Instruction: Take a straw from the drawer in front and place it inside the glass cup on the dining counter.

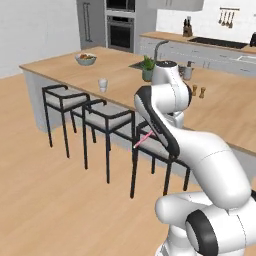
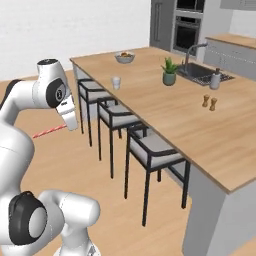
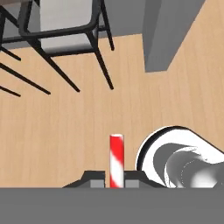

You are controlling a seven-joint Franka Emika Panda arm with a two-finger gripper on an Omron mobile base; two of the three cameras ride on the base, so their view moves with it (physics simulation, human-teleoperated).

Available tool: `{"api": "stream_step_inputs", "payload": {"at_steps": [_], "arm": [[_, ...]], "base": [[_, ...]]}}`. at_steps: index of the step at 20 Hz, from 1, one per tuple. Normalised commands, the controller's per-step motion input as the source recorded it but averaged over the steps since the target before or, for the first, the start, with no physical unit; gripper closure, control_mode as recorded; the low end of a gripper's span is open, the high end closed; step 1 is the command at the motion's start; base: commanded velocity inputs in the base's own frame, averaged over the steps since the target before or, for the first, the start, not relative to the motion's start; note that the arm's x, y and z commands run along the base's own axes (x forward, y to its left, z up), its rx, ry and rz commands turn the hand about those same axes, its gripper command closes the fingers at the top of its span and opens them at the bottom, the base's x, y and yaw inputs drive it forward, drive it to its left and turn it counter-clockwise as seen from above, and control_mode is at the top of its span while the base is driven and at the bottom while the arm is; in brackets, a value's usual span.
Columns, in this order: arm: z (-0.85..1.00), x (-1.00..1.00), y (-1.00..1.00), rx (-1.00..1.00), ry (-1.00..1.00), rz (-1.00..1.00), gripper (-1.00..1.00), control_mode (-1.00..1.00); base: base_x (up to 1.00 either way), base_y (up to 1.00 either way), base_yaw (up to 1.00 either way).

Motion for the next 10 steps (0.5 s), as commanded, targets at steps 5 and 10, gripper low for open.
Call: {"api": "stream_step_inputs", "payload": {"at_steps": [5, 10], "arm": [[0.0, 0.0, 0.0, 0.0, 0.0, 0.0, 1.0, 1.0], [0.0, 0.0, 0.0, 0.0, 0.0, 0.0, 1.0, 1.0]], "base": [[0.6, 1.0, -0.45], [0.54, 1.0, -0.43]]}}
